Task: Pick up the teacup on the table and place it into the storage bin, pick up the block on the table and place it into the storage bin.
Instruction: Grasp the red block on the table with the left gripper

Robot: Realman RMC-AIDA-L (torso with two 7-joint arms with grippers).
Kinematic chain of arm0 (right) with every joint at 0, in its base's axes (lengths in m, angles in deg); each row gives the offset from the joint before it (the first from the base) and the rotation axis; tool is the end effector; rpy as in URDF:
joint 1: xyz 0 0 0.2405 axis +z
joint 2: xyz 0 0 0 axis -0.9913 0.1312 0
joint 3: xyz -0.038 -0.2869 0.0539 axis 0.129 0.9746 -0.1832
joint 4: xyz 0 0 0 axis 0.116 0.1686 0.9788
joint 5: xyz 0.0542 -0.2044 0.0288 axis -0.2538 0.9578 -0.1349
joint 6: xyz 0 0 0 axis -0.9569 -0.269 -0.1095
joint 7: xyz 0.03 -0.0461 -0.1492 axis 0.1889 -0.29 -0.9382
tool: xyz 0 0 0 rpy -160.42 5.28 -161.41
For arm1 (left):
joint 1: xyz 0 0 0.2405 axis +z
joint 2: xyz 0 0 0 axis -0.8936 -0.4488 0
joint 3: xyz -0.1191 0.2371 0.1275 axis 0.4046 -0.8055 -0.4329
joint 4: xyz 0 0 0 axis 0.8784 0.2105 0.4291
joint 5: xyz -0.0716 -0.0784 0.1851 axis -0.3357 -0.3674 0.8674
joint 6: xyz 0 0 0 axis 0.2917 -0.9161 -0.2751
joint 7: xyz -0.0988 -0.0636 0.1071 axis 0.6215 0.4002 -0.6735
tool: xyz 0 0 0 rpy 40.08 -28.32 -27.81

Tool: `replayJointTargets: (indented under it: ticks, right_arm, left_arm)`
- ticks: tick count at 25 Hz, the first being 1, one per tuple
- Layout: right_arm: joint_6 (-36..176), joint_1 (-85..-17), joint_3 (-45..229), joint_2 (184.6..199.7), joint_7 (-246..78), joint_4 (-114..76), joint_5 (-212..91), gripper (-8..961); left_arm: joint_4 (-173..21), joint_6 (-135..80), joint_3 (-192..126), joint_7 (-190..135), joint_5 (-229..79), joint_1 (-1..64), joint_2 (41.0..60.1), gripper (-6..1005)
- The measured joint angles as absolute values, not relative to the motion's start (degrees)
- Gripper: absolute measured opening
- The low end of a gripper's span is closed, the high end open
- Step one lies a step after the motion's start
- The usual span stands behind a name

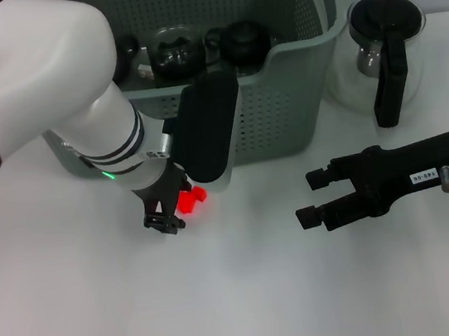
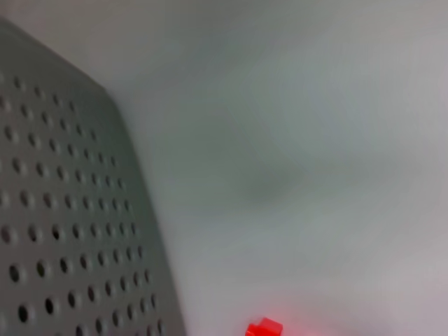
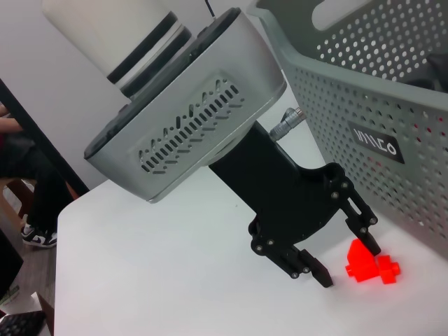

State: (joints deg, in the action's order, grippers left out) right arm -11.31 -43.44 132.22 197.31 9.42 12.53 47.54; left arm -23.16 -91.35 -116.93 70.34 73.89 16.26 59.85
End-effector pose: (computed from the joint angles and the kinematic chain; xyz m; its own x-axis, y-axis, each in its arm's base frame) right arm 0.2514 0.3703 -0.0582 0.7996 -0.5283 -0.2856 -0.5317 -0.8438 0.0725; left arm -0.2024 0.4132 -0.1146 0.7311 -0.2656 -0.6284 -0.3633 -0.9312 -0.0291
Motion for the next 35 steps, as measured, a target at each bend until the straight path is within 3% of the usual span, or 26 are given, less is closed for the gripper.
replayJointTargets:
  ticks: [27,35]
  right_arm:
    - [-11.31,-43.7,132.21,197.31,9.43,12.76,47.54,922]
    - [-11.22,-43.7,132.22,197.31,9.59,12.92,47.54,922]
  left_arm:
    - [-26.0,-90.1,-116.25,72.08,74.62,14.27,60.01,500]
    - [-26.46,-89.98,-116.28,72.13,74.6,13.83,60.02,437]
